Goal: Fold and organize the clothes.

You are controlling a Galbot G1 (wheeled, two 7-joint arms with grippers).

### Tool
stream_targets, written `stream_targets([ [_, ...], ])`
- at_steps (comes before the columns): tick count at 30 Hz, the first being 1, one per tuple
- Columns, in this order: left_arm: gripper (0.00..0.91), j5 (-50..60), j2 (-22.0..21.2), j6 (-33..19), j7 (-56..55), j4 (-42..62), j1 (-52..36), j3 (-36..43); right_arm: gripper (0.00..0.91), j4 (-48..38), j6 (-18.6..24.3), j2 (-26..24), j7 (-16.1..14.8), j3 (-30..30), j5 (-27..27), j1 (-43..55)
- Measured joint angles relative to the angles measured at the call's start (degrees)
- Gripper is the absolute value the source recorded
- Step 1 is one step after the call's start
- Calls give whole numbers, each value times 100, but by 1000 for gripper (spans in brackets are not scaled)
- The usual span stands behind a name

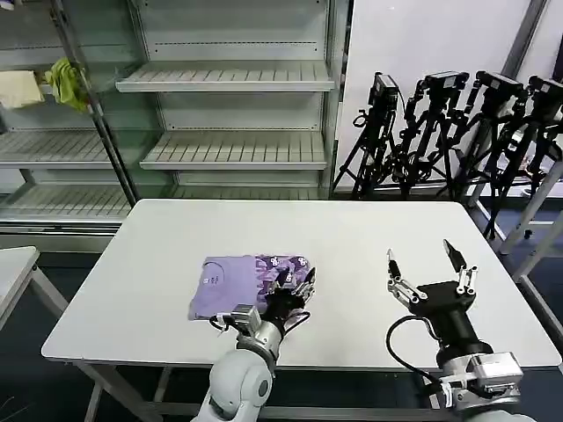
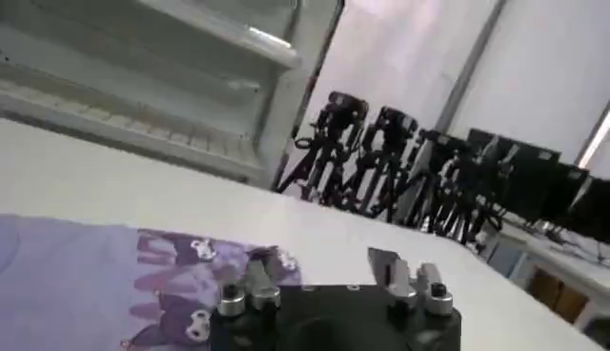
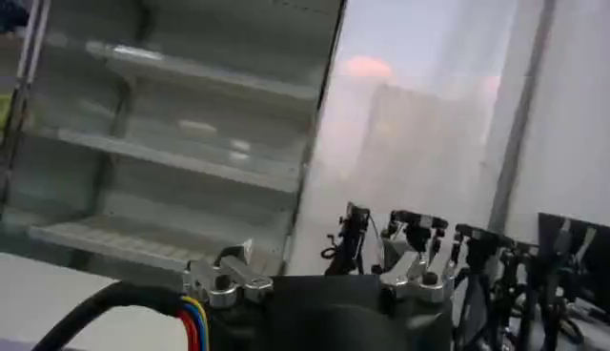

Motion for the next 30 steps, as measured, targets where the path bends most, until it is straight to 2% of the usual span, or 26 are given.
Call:
stream_targets([
  [5, 907, 44, 85, 1, -7, -396, 96, -146, 907, 0, -92, 93, -19, -161, 181, 136],
  [12, 907, 151, 340, 3, -8, -980, 306, -617, 907, -101, -191, 357, 69, -689, 853, 564],
  [22, 907, 299, 396, -57, 8, -1560, 764, -1229, 907, -1702, -269, 990, 371, -1495, 1892, 1239],
  [30, 907, 386, 372, -102, 24, -1762, 1000, -1462, 907, -2703, -272, 1527, 536, -1929, 2248, 1582],
])
